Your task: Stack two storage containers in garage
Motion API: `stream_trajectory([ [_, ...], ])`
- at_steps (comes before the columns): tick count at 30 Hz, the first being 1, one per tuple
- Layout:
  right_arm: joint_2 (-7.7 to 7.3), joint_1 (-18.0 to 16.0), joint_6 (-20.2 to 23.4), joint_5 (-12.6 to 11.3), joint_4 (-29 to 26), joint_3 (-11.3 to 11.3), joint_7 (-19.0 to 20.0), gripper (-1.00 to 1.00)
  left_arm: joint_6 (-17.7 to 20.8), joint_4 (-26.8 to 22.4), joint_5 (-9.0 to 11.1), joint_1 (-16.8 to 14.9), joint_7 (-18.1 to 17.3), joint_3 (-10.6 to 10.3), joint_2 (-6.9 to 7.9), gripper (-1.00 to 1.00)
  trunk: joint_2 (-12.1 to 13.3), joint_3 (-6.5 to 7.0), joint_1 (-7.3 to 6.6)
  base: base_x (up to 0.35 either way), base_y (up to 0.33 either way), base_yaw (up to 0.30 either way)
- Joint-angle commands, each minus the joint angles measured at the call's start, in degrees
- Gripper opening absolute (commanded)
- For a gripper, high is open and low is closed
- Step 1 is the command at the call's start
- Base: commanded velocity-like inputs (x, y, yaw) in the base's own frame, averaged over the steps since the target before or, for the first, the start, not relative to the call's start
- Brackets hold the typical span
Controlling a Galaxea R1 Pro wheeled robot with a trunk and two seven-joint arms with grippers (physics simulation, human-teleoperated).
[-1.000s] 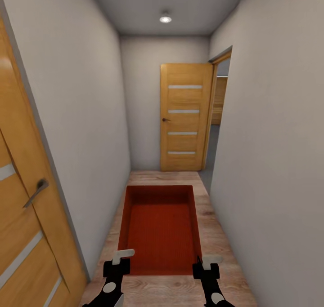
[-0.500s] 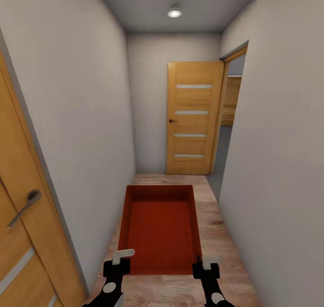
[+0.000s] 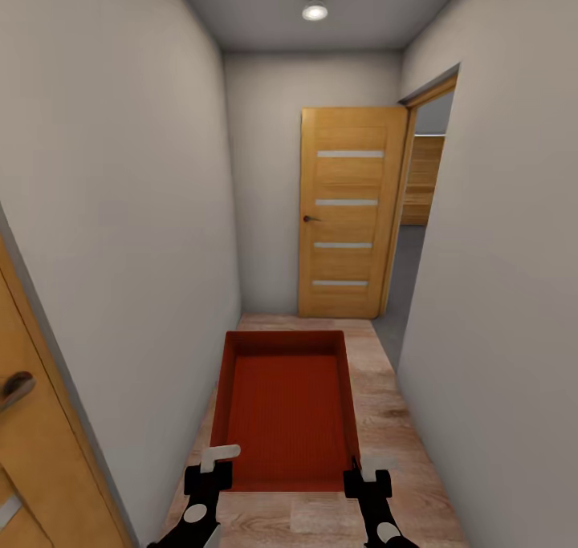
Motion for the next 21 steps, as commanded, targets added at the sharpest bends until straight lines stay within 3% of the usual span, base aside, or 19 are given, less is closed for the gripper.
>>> stream_trajectory([
  [1, -0.01, -0.1, -3.2, -0.8, -0.1, -0.4, -1.2, -1.0, 4.3, 0.2, 1.1, 0.0, -1.3, -0.5, 0.04, -1.0, -0.1, -0.11, 0.05, 0.321, 0.0, 0.0],
  [21, -0.03, -0.1, -3.2, -0.9, -0.1, -0.4, -1.2, -1.0, 4.4, 0.2, 1.2, 0.0, -1.3, -0.5, 0.03, -1.0, -0.1, -0.11, 0.05, 0.321, 0.0, 0.0],
])
